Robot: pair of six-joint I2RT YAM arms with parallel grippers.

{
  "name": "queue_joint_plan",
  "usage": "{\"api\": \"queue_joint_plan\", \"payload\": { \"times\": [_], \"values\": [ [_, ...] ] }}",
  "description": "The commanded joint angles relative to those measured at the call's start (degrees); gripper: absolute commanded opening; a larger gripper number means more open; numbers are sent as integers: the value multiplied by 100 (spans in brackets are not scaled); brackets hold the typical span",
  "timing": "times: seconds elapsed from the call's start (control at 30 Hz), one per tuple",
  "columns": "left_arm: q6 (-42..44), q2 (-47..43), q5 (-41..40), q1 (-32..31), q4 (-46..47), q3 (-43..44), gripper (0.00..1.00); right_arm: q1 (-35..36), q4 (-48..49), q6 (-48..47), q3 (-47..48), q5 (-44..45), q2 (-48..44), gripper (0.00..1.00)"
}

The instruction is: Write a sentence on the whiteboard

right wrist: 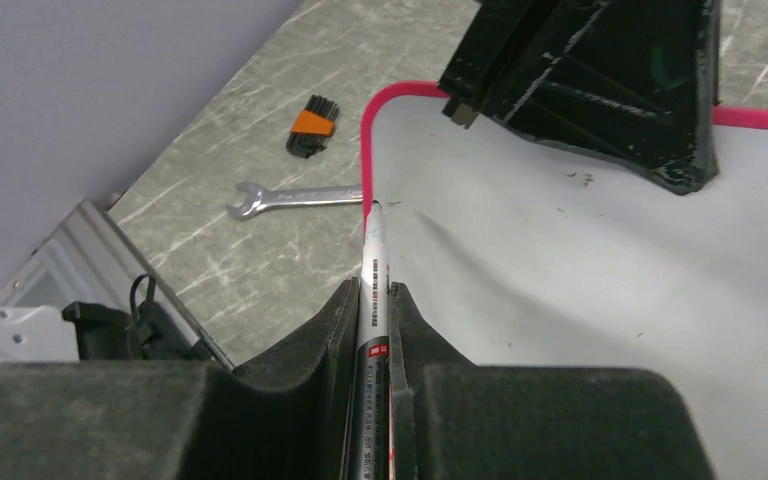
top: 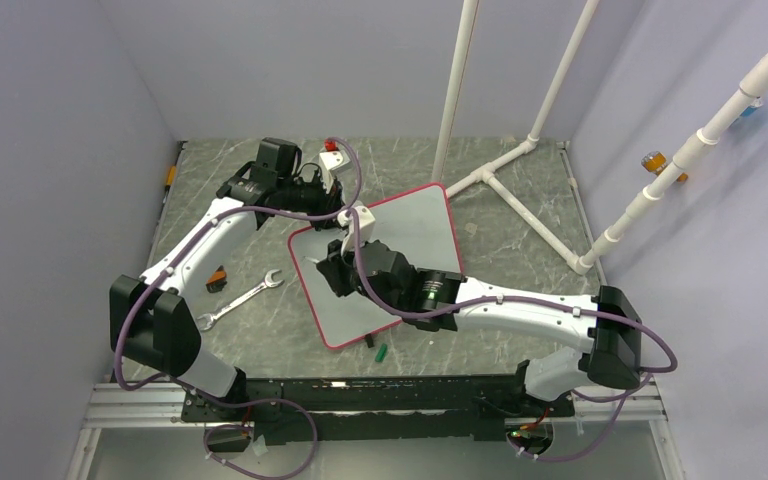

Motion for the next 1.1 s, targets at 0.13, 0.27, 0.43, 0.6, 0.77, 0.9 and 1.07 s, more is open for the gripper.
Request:
{"api": "queue_joint_plan", "payload": {
  "times": [0.13, 0.27, 0.43, 0.6, 0.77, 0.9, 1.07],
  "values": [
    [562, -135, -645, -46, 84, -125, 0, 27, 343, -21, 130, 731, 86, 0],
    [565, -129, -649, -46, 84, -117, 0, 31, 369, -2, 90, 671, 162, 0],
    [554, -124, -660, -46, 84, -125, 0, 31, 413, 20, 43, 669, 224, 0],
    [564, -118, -670, -45, 78, -116, 0, 26, 373, 60, -4, 704, 298, 0],
    [563, -128, -676, -47, 84, -121, 0, 28, 342, 133, -99, 729, 323, 0],
    [551, -135, -679, -46, 79, -123, 0, 32, 281, 209, -181, 752, 281, 0],
    [551, -144, -675, -46, 85, -121, 0, 24, 207, 356, -348, 743, 228, 0]
  ]
}}
